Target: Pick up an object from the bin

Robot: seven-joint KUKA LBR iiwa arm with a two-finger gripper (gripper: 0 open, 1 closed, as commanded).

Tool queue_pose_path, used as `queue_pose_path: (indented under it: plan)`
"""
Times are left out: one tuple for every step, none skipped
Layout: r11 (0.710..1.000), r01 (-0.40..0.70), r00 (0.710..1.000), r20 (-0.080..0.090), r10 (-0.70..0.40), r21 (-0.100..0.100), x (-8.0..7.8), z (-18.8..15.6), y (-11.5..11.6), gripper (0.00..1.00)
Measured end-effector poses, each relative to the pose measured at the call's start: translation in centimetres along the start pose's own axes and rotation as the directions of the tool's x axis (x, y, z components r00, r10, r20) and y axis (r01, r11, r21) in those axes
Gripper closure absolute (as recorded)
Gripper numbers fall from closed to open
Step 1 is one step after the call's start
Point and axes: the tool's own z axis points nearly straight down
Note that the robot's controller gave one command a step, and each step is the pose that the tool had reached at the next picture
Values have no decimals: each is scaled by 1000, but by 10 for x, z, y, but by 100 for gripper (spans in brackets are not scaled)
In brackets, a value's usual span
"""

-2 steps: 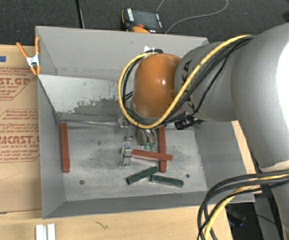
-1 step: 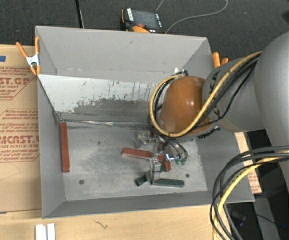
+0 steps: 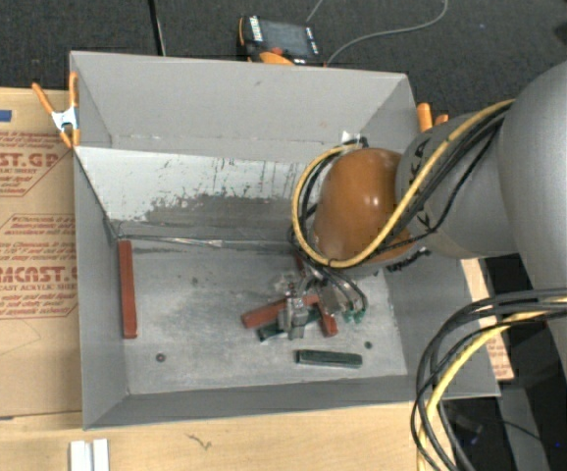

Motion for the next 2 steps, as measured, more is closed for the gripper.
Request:
queue_pose_path:
  plan:
    - [930,368,930,10,-368,4,-1,-121,35,100]
    - [693,721,693,5,-721,8,-5,-188,-3,100]
